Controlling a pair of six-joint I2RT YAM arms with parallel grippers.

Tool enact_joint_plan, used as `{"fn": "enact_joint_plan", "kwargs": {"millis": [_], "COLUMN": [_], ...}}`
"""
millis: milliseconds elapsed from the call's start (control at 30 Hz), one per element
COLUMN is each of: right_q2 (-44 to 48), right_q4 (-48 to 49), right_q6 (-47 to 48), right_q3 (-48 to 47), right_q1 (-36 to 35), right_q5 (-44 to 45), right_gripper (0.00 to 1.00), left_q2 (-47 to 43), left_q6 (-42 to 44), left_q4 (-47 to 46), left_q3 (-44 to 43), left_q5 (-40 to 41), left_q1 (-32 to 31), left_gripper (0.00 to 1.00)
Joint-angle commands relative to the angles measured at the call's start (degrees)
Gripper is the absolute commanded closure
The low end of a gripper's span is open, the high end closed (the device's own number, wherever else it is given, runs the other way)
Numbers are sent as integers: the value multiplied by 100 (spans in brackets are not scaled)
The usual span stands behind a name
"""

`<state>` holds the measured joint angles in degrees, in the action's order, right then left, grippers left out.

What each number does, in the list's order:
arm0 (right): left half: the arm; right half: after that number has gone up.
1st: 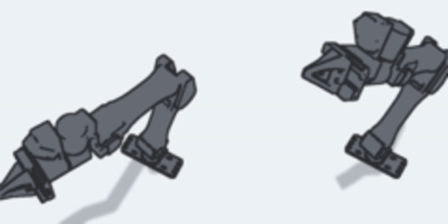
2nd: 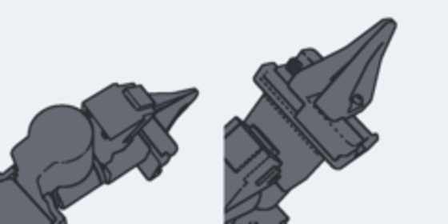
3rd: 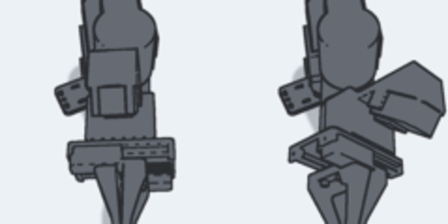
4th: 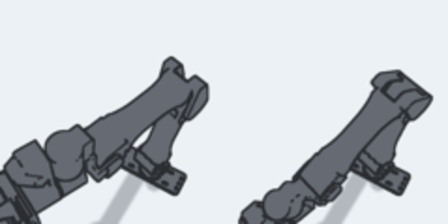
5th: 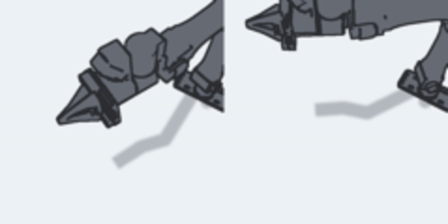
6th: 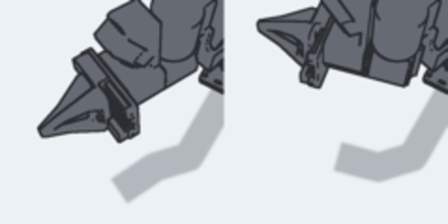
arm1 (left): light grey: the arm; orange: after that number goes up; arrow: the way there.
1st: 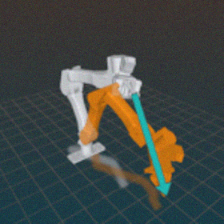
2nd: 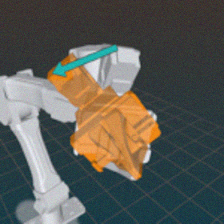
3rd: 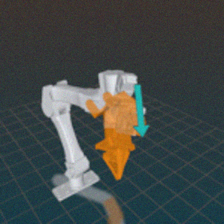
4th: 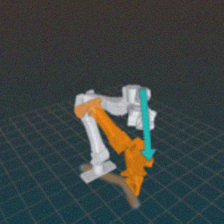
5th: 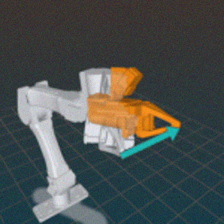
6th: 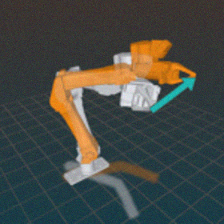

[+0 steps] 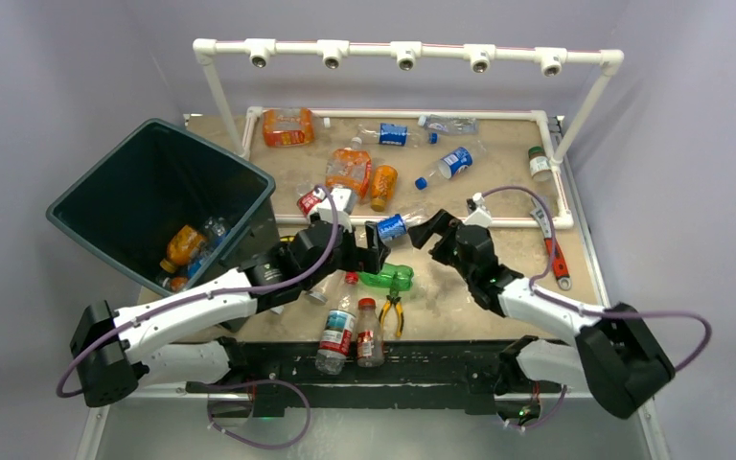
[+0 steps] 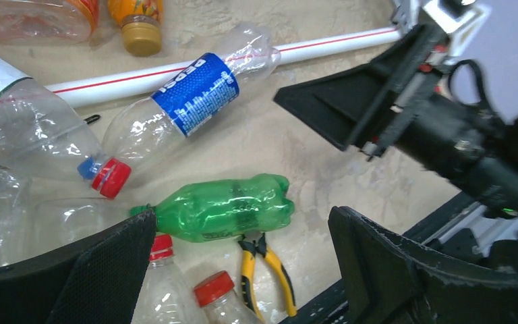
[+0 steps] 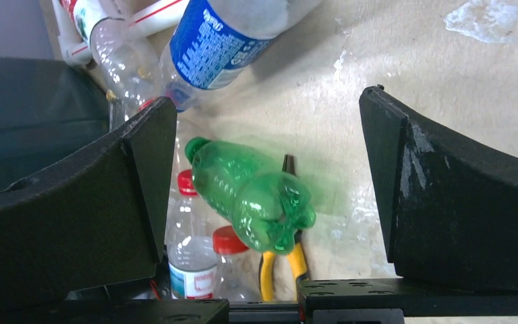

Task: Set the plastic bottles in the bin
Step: Pick up the plastic bottle at the center of the board.

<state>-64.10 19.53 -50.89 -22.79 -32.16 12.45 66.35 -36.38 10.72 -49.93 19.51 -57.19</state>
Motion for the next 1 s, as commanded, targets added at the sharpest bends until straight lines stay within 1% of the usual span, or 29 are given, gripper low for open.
{"fn": "enact_joint_plan", "kwargs": {"millis": [0,100,200,433,500,800,967], "right_q2": [-657,-989,-1307,-2171,-2320,-2878,-3009], "right_q4": [802,913,1109,1280,1333,1707,1903], "right_q6": [-602,-873,-1110,-1521,-1589,-1830,-1896], "right_q3": [-416,-513,-601,-975,-984,-1093,-1082], "right_q1": [60,72,87,187,193,216,210], "right_q5": [139,368,405,128,119,-15,-65], "right_gripper": [1,1,1,4,6,20,26], "left_q2": [-423,-480,-482,-513,-529,-570,-671], "left_q6": [-633,-731,-812,-892,-891,-1009,-1082], "left_q4": [-728,-733,-713,-654,-576,-511,-431], "left_q3": [254,417,529,548,541,620,682], "left_q5": [-29,43,79,148,190,229,259], "left_q1": [-85,-99,-99,-99,-99,-99,-100], "left_gripper": [1,1,1,1,1,2,2]}}
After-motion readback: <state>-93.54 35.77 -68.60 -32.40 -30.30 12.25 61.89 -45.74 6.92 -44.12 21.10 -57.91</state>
